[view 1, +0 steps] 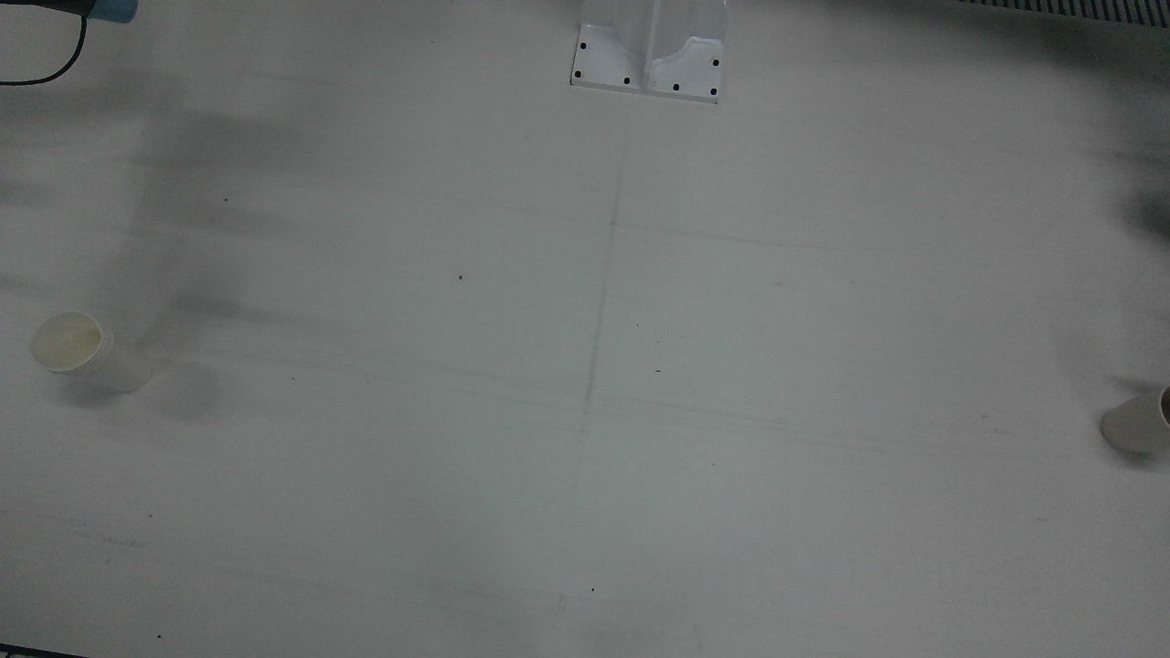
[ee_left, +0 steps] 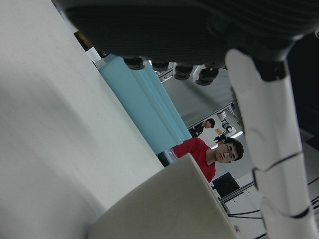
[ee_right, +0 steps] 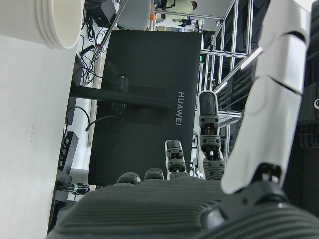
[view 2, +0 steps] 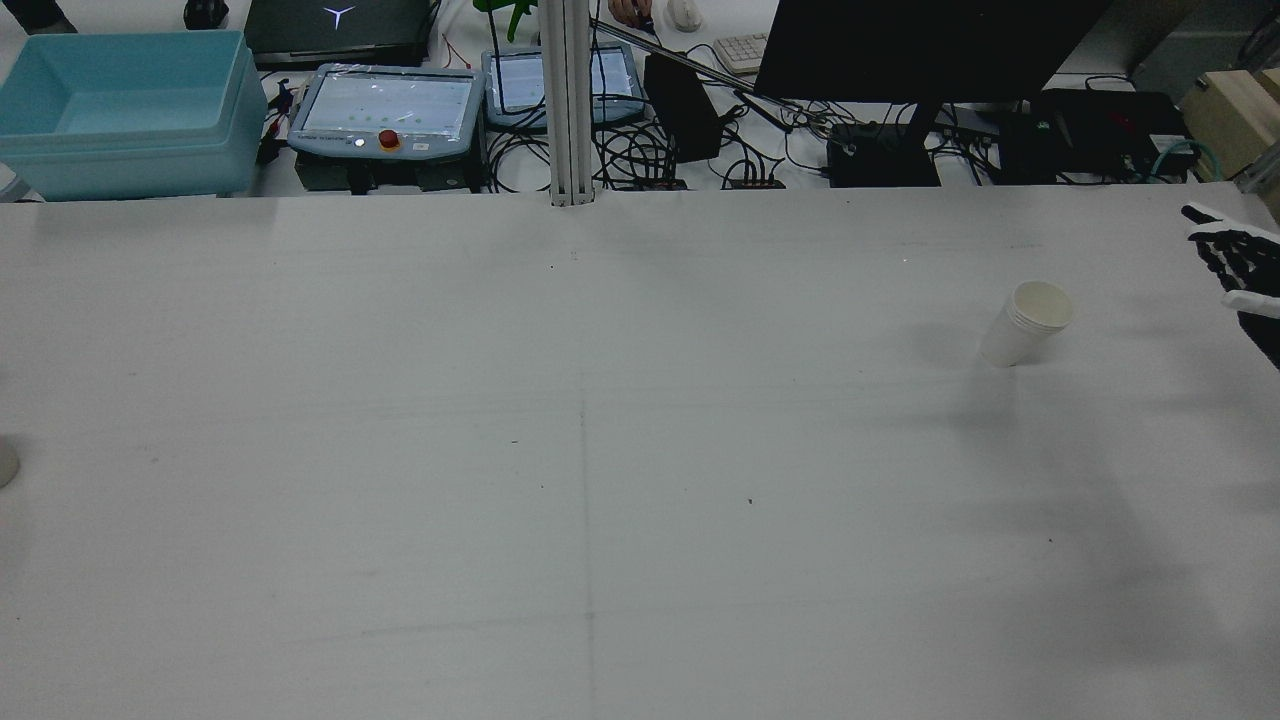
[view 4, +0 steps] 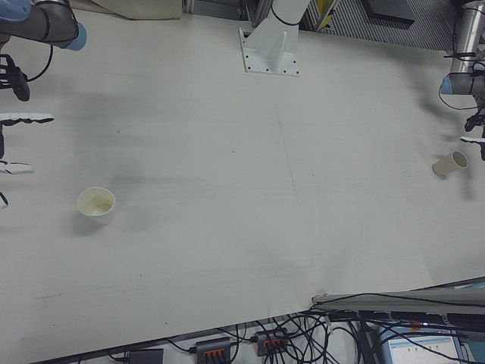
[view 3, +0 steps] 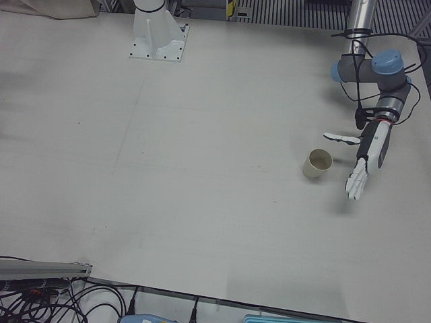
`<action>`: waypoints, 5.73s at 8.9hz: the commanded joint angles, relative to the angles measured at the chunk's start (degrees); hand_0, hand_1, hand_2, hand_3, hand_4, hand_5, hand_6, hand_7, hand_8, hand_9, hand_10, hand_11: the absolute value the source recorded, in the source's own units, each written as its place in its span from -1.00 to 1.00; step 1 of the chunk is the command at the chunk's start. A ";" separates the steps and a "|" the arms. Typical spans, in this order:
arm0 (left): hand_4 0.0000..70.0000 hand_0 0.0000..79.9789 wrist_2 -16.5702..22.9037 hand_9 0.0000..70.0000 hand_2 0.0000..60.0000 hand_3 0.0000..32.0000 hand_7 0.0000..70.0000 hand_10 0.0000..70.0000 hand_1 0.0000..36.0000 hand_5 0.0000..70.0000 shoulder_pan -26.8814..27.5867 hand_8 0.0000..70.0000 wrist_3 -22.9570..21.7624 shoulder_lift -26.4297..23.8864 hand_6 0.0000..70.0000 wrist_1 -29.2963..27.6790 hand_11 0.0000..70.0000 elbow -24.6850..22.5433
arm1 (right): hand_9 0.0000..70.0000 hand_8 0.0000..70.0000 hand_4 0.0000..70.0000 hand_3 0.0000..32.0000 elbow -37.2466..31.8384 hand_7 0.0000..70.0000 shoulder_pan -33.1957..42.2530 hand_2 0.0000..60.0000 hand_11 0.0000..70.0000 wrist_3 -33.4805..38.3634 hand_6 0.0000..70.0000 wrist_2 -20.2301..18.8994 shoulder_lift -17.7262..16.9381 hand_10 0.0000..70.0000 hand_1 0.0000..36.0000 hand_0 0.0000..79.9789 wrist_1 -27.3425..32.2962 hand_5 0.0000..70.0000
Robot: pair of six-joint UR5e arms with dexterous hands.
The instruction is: Pour water
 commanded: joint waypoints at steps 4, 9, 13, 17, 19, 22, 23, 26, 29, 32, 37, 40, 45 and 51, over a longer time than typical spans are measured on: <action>-0.59 0.30 -0.03 -1.00 -0.92 -1.00 -0.86 -0.99 -0.18 -0.98 5.19 -1.00 4.26 -1.69 -0.87 1.19 -0.93 0.05 | -0.96 -0.98 -0.47 -1.00 0.04 -0.59 0.02 -0.85 -1.00 -0.05 -0.76 -0.09 -0.84 -1.00 -0.02 0.34 0.06 -0.37; -0.25 0.32 -0.65 -1.00 -0.90 -1.00 -0.83 -0.98 -0.18 -0.78 6.08 -0.99 3.56 -3.20 -0.82 2.15 -0.92 -0.12 | -0.97 -0.99 -0.54 -1.00 0.04 -0.63 0.11 -0.88 -1.00 0.04 -0.80 0.00 -1.72 -1.00 -0.05 0.32 0.58 -0.38; 1.00 0.39 -1.97 -0.81 -0.59 -1.00 -0.48 -0.87 -0.26 1.00 6.08 -0.79 0.58 -3.20 -0.48 3.20 -0.81 -0.30 | -0.97 -0.99 -0.54 -1.00 -0.05 -0.64 0.11 -0.88 -1.00 -0.05 -0.81 0.00 -1.81 -1.00 -0.05 0.32 0.67 -0.37; 1.00 1.00 -3.64 -0.69 0.78 -1.00 -0.37 -0.80 1.00 1.00 6.17 -0.69 -6.36 -3.55 -0.30 8.20 -0.65 -3.01 | -0.97 -0.99 -0.54 -1.00 0.13 -0.62 1.77 -0.86 -1.00 0.74 -0.79 -0.27 -1.98 -1.00 -0.04 0.32 1.73 -0.36; 1.00 1.00 -3.46 -0.70 1.00 -1.00 -0.37 -0.79 1.00 1.00 6.17 -0.71 -11.53 -3.55 -0.34 16.87 -0.65 -9.58 | -0.96 -0.98 -0.44 -1.00 -0.74 -0.59 3.70 -0.77 -1.00 -0.91 -0.74 -6.03 -1.55 -1.00 0.01 0.34 1.82 -0.32; 1.00 0.78 -3.55 -0.73 1.00 -1.00 -0.41 -0.82 1.00 1.00 6.34 -0.75 -17.42 -3.55 -0.42 23.49 -0.69 -16.11 | -0.96 -0.97 -0.40 -1.00 -14.31 -0.61 2.40 -0.64 -1.00 -9.70 -0.71 -6.86 6.60 -1.00 0.05 0.34 3.38 -0.35; 1.00 0.83 -3.55 -0.74 1.00 -1.00 -0.41 -0.83 1.00 1.00 6.34 -0.74 -18.32 -3.55 -0.40 23.77 -0.70 -16.38 | -0.98 -0.98 -0.50 -1.00 -19.16 -0.68 1.61 -0.69 -1.00 -12.16 -0.76 -6.69 8.54 -1.00 0.05 0.34 6.62 -0.39; 1.00 0.80 -3.64 -0.75 1.00 -1.00 -0.42 -0.83 1.00 1.00 6.34 -0.74 -18.24 -3.55 -0.39 24.30 -0.70 -16.73 | -0.98 -0.99 -0.51 -1.00 -23.17 -0.69 -1.28 -0.80 -1.00 -14.10 -0.78 -6.42 10.49 -1.00 0.04 0.35 8.50 -0.37; 1.00 0.70 -3.81 -0.74 1.00 -1.00 -0.44 -0.82 1.00 1.00 6.25 -0.74 -18.06 -3.55 -0.40 23.78 -0.69 -16.56 | -0.99 -0.99 -0.69 -1.00 -22.63 -0.73 -5.86 -0.84 -1.00 -17.80 -0.81 -5.37 14.35 -1.00 0.13 0.39 7.88 -0.36; 1.00 0.61 -4.60 -0.74 1.00 -1.00 -0.45 -0.81 1.00 1.00 6.25 -0.74 -18.15 -3.55 -0.42 23.51 -0.68 -15.86 | -0.97 -0.98 -0.61 -1.00 -22.63 -0.67 -12.09 -0.78 -1.00 -18.76 -0.77 -0.02 15.85 -1.00 0.21 0.43 7.79 -0.29; 1.00 0.56 -4.60 -0.75 1.00 -1.00 -0.48 -0.81 0.99 1.00 6.17 -0.75 -18.33 -3.28 -0.43 21.49 -0.69 -14.54 | -0.95 -0.97 -0.53 -1.00 -18.11 -0.57 -17.82 -0.66 -1.00 -20.08 -0.71 6.50 18.06 -1.00 0.33 0.48 3.70 -0.22; 1.00 0.59 -4.52 -0.75 1.00 -1.00 -0.47 -0.82 1.00 1.00 6.17 -0.74 -18.50 -3.20 -0.42 21.67 -0.70 -15.24 | 0.44 0.07 0.00 -1.00 -11.30 0.84 -17.56 0.47 0.22 -20.18 0.27 6.41 17.35 -0.21 1.00 1.00 -5.56 1.00; 1.00 0.88 1.95 -0.76 1.00 -1.00 -0.47 -0.84 1.00 1.00 7.74 -0.73 -18.59 -5.29 -0.37 37.45 -0.71 -29.45 | 0.73 0.34 0.55 -1.00 10.78 1.00 -17.38 1.00 0.62 -7.39 0.72 6.41 17.52 0.10 1.00 1.00 -28.49 1.00; 1.00 1.00 2.69 -0.73 1.00 -1.00 -0.43 -0.81 1.00 1.00 19.17 -0.71 -7.47 -32.39 -0.33 67.05 -0.66 -38.97 | 0.76 0.43 1.00 -1.00 30.01 1.00 -10.79 1.00 0.66 -7.95 1.00 5.97 33.75 0.13 1.00 1.00 -58.36 1.00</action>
